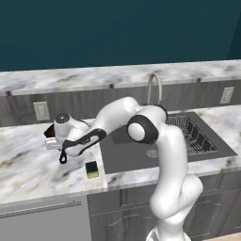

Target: Pick the pan and sponge and place them into the sink. Then turn on the water.

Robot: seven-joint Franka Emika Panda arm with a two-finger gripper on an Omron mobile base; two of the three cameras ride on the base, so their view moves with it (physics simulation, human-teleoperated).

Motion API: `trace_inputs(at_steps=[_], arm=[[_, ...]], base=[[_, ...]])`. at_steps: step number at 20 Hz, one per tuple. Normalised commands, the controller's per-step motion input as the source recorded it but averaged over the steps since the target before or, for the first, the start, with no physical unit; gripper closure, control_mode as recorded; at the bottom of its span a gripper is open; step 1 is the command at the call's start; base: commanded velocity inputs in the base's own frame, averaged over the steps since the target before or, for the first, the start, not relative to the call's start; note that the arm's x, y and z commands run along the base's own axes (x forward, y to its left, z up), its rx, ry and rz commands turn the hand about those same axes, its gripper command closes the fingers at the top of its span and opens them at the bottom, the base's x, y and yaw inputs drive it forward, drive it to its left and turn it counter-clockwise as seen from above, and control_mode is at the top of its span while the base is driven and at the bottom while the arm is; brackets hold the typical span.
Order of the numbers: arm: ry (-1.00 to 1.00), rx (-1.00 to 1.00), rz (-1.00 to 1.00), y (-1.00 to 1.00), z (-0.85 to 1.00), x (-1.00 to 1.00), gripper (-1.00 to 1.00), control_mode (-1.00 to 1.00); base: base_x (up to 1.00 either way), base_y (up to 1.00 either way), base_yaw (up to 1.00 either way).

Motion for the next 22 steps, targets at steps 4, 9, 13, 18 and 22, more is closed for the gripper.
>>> trace_inputs(at_steps=[4, 9, 13, 18, 22], arm=[[-0.09, 0.0, 0.0, -0.75, 0.23, -0.21, 1.0, -1.0], [-0.05, 0.01, 0.0, -0.77, 0.16, -0.11, 1.0, -1.0], [0.0, 0.12, -0.03, -0.49, 0.21, 0.0, 1.0, -1.0], [0.0, 0.18, -0.14, -0.17, 0.35, 0.0, 1.0, -1.0], [0.0, 0.09, -0.29, 0.0, 0.27, 0.0, 1.0, -1.0]], base=[[0.0, 0.0, 0.0], [0.0, 0.0, 0.0], [0.0, 0.0, 0.0], [0.0, 0.0, 0.0], [0.0, 0.0, 0.0]])
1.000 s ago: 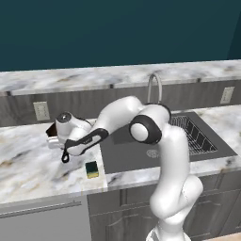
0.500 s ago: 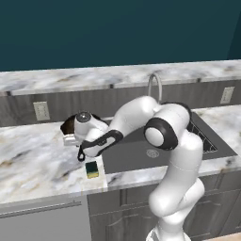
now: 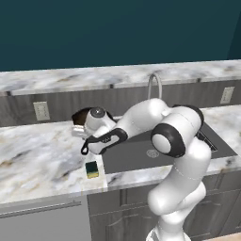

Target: Pick the pan and sponge and place them into the sink. Then turn on the water.

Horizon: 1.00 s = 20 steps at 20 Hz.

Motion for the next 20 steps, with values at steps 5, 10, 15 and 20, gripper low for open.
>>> trace_inputs(at_steps=[5, 10, 15, 20], arm=[[0.0, 0.01, -0.32, 0.0, 0.02, 0.0, 1.0, -1.0], [0.0, 0.0, -0.29, 0.0, 0.0, 0.0, 1.0, -1.0], [0.0, 0.01, -0.26, -0.17, 0.0, 0.0, 1.0, -1.0], [0.0, 0.05, -0.18, -0.54, 0.01, -0.02, 1.0, -1.0]], base=[[0.0, 0.0, 0.0], [0.0, 0.0, 0.0], [0.0, 0.0, 0.0], [0.0, 0.0, 0.0]])
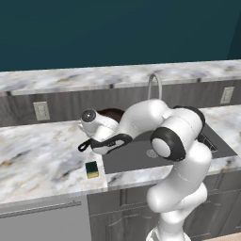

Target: Pick the pan and sponge and place them into the sink. Then turn on the water.

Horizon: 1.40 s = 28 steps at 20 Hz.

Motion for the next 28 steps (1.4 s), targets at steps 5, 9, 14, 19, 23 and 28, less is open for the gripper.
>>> trace_inputs(at_steps=[5, 9, 14, 19, 23, 28], arm=[[0.0, 0.1, -0.14, -0.78, 0.01, 0.0, 1.0, -1.0], [0.0, 0.12, -0.1, -0.8, 0.0, 0.0, 1.0, -1.0], [0.01, 0.12, -0.03, -0.66, 0.0, 0.0, 1.0, -1.0], [0.02, 0.11, -0.01, -0.56, 0.0, 0.0, 1.0, -1.0], [0.06, 0.09, -0.02, -0.47, -0.14, 0.0, 1.0, -1.0], [0.08, 0.07, -0.05, -0.37, -0.19, 0.01, 1.0, -1.0]], base=[[0.0, 0.0, 0.0], [0.0, 0.0, 0.0], [0.0, 0.0, 0.0], [0.0, 0.0, 0.0], [0.0, 0.0, 0.0], [0.0, 0.0, 0.0]])
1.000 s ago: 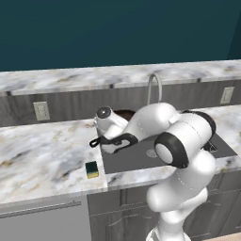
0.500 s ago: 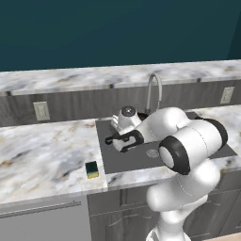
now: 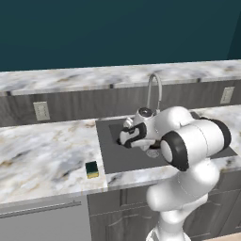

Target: Pick the pan and sponge and place them into the sink. Then turn on the water.

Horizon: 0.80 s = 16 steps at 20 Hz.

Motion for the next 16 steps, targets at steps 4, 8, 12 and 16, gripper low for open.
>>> trace_inputs(at_steps=[4, 8, 12, 16], arm=[[0.09, 0.07, -0.05, -0.23, -0.27, 0.02, 1.0, -1.0], [0.12, 0.09, -0.08, -0.13, -0.28, 0.15, 1.0, -1.0], [0.12, 0.1, -0.1, -0.08, -0.25, 0.25, 1.0, -1.0], [0.11, 0.03, -0.12, -0.11, -0.24, 0.46, 1.0, -1.0]], base=[[0.0, 0.0, 0.0], [0.0, 0.0, 0.0], [0.0, 0.0, 0.0], [0.0, 0.0, 0.0]])
